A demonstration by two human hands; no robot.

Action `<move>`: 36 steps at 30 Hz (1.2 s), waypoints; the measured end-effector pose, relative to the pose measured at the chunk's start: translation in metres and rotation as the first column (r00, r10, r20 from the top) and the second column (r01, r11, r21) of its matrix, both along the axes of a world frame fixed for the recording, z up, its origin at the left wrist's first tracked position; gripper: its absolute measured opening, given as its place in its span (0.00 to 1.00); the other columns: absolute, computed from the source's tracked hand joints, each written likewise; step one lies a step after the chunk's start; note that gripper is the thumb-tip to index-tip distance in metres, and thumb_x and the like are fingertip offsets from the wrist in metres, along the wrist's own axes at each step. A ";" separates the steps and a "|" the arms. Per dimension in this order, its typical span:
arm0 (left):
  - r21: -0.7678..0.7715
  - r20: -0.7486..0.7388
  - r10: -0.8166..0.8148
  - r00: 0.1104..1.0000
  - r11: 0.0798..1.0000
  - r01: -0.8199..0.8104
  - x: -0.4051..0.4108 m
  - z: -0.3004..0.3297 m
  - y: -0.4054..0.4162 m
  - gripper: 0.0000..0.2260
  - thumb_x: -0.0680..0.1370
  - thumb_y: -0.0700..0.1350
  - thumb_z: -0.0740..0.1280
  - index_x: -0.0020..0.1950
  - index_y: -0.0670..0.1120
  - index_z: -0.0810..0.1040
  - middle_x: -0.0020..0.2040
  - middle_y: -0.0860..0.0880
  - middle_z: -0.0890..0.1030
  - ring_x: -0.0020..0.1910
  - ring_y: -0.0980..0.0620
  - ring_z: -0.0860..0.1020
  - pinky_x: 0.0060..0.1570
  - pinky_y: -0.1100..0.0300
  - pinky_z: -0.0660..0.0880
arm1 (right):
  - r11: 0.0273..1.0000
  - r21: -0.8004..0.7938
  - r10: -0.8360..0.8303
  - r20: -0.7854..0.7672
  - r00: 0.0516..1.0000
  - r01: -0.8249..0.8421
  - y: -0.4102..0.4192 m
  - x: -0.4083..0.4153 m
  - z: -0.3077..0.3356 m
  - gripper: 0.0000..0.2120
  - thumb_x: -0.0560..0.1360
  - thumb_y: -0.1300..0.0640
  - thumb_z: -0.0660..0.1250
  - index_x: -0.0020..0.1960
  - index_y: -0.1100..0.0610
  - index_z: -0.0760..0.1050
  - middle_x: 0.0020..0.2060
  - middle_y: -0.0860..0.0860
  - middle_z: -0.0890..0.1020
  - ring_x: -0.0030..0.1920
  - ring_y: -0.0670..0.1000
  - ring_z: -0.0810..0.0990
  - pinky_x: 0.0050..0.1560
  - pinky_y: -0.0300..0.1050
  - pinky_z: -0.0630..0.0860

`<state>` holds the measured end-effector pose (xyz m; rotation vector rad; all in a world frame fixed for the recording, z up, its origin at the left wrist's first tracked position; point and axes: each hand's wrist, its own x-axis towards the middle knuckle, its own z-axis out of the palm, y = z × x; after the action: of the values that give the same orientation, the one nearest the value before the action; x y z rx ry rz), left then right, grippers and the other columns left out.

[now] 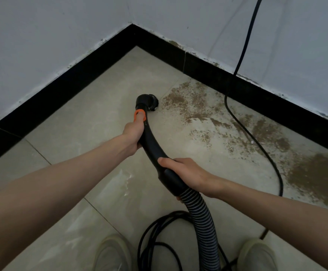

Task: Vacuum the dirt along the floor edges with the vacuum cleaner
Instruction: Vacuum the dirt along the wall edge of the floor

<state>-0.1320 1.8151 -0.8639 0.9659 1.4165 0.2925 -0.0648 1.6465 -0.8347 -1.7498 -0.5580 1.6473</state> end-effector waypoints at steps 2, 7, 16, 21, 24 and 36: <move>-0.002 -0.003 0.014 1.000 1.000 -0.014 0.003 -0.001 -0.004 0.23 0.79 0.61 0.58 0.58 0.41 0.72 0.41 0.46 0.73 0.37 0.50 0.74 0.33 0.58 0.73 | 1.000 -0.014 0.001 -0.001 1.000 -0.001 -0.005 0.004 0.004 0.20 0.75 0.41 0.67 0.45 0.60 0.76 0.27 0.52 0.80 0.23 0.52 0.79 0.23 0.41 0.75; 0.018 -0.027 0.064 0.998 0.998 -0.064 0.009 -0.011 -0.021 0.24 0.79 0.62 0.58 0.59 0.41 0.72 0.42 0.46 0.74 0.43 0.47 0.76 0.38 0.56 0.74 | 0.998 -0.049 0.031 0.034 0.999 -0.029 -0.019 0.012 0.012 0.21 0.75 0.42 0.67 0.44 0.61 0.76 0.24 0.51 0.78 0.22 0.52 0.78 0.22 0.40 0.74; 0.025 -0.034 0.076 0.997 0.997 -0.076 0.025 -0.021 -0.026 0.24 0.79 0.62 0.57 0.59 0.42 0.71 0.44 0.46 0.75 0.48 0.45 0.77 0.50 0.52 0.76 | 0.999 -0.052 0.000 0.034 0.999 0.001 -0.027 0.025 0.012 0.23 0.75 0.43 0.67 0.47 0.65 0.77 0.24 0.54 0.78 0.20 0.53 0.76 0.21 0.40 0.73; 0.032 -0.030 0.073 0.997 0.997 -0.072 0.029 -0.023 -0.022 0.26 0.79 0.62 0.57 0.63 0.41 0.71 0.45 0.46 0.75 0.50 0.45 0.77 0.52 0.51 0.77 | 0.998 -0.060 -0.009 0.050 0.999 0.012 -0.025 0.030 0.009 0.23 0.75 0.41 0.68 0.48 0.63 0.78 0.24 0.53 0.79 0.21 0.53 0.76 0.21 0.41 0.74; 0.036 -0.030 0.063 0.998 0.997 -0.062 0.034 -0.024 -0.022 0.26 0.79 0.62 0.56 0.62 0.41 0.71 0.45 0.46 0.76 0.49 0.45 0.77 0.49 0.53 0.76 | 0.998 -0.053 -0.024 0.074 0.997 0.028 -0.025 0.034 0.006 0.22 0.74 0.41 0.69 0.45 0.62 0.78 0.24 0.53 0.79 0.21 0.53 0.77 0.22 0.41 0.74; 0.033 -0.009 -0.048 0.999 0.998 0.048 0.077 -0.018 -0.003 0.26 0.79 0.62 0.57 0.64 0.41 0.71 0.50 0.45 0.76 0.49 0.46 0.77 0.41 0.55 0.74 | 0.988 -0.025 -0.148 0.084 0.985 0.150 -0.012 0.060 -0.001 0.21 0.74 0.41 0.69 0.43 0.61 0.78 0.24 0.52 0.79 0.22 0.53 0.77 0.22 0.41 0.74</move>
<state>-0.0546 1.8126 -0.8814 1.0276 1.3976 0.2777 -0.0051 1.6340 -0.8361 -1.8418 -0.4290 1.4939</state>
